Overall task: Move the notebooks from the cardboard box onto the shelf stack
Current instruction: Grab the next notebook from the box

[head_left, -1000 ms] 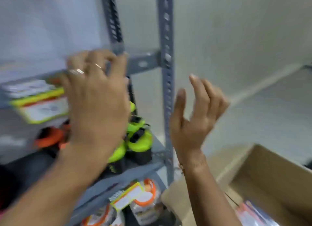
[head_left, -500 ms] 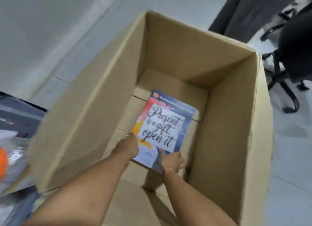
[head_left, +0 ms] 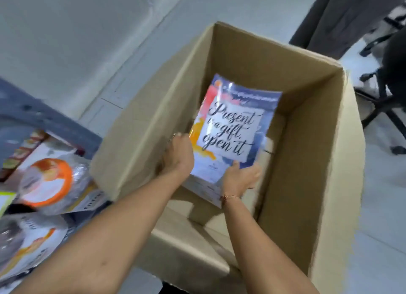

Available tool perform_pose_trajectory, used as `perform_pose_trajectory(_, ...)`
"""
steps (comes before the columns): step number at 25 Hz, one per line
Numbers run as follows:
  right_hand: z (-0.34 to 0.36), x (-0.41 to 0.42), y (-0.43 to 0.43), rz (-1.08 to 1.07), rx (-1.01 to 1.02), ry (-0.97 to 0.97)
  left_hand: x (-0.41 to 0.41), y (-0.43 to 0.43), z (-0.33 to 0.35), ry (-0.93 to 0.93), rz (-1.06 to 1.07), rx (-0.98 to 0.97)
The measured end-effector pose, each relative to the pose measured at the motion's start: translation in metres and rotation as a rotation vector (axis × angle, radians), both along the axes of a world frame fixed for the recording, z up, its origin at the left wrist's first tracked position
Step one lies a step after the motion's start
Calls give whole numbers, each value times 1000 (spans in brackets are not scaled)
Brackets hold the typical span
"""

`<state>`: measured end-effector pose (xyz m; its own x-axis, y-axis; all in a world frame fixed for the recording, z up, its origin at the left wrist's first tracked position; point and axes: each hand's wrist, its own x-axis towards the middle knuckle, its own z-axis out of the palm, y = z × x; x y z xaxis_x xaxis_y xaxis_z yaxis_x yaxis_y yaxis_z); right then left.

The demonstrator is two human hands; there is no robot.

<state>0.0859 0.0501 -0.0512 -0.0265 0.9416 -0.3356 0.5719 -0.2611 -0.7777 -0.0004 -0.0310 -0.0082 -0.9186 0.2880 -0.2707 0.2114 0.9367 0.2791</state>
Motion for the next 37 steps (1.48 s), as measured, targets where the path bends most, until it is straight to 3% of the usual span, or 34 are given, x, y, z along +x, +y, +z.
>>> perform_pose_trajectory(5,174,-38,-70,157,467,718,20,-114,181,838,61,476)
perform_pose_trajectory(8,288,-45,-146,420,720,1065,61,-208,290,1307,208,476)
perform_pose_trajectory(10,360,-48,-202,559,726,1250,93,-266,353,1491,359,359)
perform_pose_trajectory(12,420,-57,-246,726,746,1314,109,-308,407,1500,532,263)
perform_pose_trajectory(15,495,-87,-295,1044,848,1202,97,-361,469,1345,760,110)
perform_pose_trajectory(17,528,-116,-315,1228,863,1023,74,-388,490,1206,822,30)
perform_pose_trajectory(21,551,-147,-330,1485,932,488,36,-411,505,803,949,-64)
perform_pose_trajectory(23,551,-143,-331,1528,910,450,33,-410,510,745,954,-125)
perform_pose_trajectory(25,541,-133,-319,1433,935,675,37,-397,511,852,964,-207)
perform_pose_trajectory(27,507,-116,-287,1079,1017,1139,38,-365,502,1163,838,-260)
perform_pose_trajectory(28,481,-104,-267,838,1054,1344,40,-340,489,1341,694,-243)
perform_pose_trajectory(29,446,-96,-243,640,1065,1430,36,-308,467,1478,480,-196)
perform_pose_trajectory(30,401,-93,-214,517,1056,1369,26,-272,436,1516,243,-128)
perform_pose_trajectory(32,296,-96,-153,429,844,1018,3,-192,356,1218,-110,53)
perform_pose_trajectory(34,173,-83,-86,382,500,542,-15,-109,251,588,-241,205)
perform_pose_trajectory(36,67,-51,-36,339,153,49,-23,-42,139,4,-295,69)
perform_pose_trajectory(37,25,-31,-22,311,-6,-161,-22,-19,86,-194,-328,-28)
